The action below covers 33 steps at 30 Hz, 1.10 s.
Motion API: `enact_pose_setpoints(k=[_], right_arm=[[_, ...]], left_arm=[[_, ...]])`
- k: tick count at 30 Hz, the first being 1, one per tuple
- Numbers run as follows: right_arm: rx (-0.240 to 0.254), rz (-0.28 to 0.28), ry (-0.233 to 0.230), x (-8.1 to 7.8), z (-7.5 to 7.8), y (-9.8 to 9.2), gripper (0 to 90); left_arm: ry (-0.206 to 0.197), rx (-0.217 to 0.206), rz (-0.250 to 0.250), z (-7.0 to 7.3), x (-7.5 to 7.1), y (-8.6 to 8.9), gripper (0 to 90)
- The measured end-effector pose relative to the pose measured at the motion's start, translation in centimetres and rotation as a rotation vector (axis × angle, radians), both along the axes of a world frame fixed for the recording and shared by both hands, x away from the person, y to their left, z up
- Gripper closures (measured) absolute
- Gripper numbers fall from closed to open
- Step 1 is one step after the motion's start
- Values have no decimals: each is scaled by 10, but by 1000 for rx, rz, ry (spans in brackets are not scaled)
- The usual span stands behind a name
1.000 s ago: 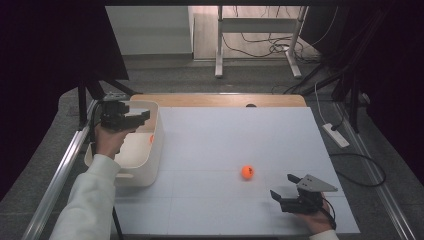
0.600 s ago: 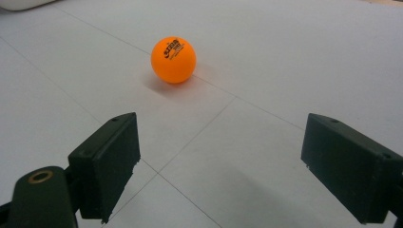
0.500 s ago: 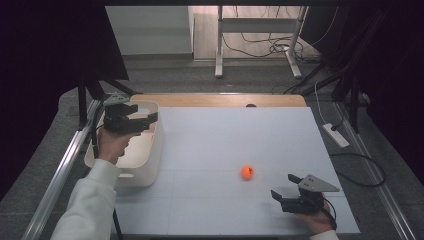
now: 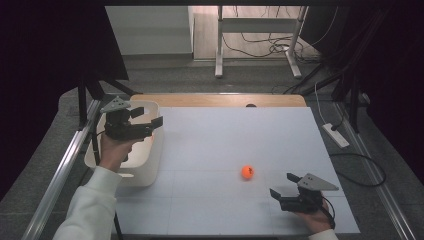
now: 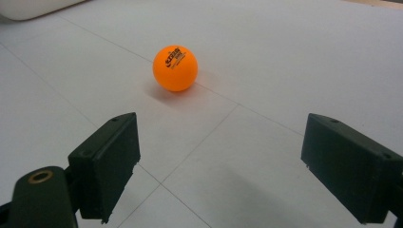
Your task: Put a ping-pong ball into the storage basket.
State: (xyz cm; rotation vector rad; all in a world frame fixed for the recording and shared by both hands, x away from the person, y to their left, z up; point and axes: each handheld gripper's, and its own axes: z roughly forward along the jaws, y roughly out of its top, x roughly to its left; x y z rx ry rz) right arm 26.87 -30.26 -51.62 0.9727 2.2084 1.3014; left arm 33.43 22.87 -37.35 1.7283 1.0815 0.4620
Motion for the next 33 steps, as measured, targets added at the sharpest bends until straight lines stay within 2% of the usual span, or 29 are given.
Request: enact_pose_setpoints(k=[7, 10, 13, 21, 22, 24, 33], right_arm=[[-14, 3, -5, 1, -1, 3, 122], [-12, 3, -4, 1, -1, 3, 122], [-12, 8, -4, 1, -2, 2, 122], [-10, -5, -4, 0, -2, -2, 122], [-10, -5, -5, 0, -2, -2, 122], [-10, -3, -7, 0, -1, -2, 122], [-9, 3, -8, 0, -1, -2, 122]], left_arm=[[-26, -19, -39, 2, -10, -5, 162], [-37, -10, -58, 2, -14, -11, 162], [-44, -20, -67, 2, -16, -14, 162], [-7, -31, -111, -2, -12, -26, 162], [-8, -12, -116, -3, -12, -29, 162], [-11, -4, -117, -3, -12, -32, 162], [-2, -4, -154, -9, -12, -47, 164]])
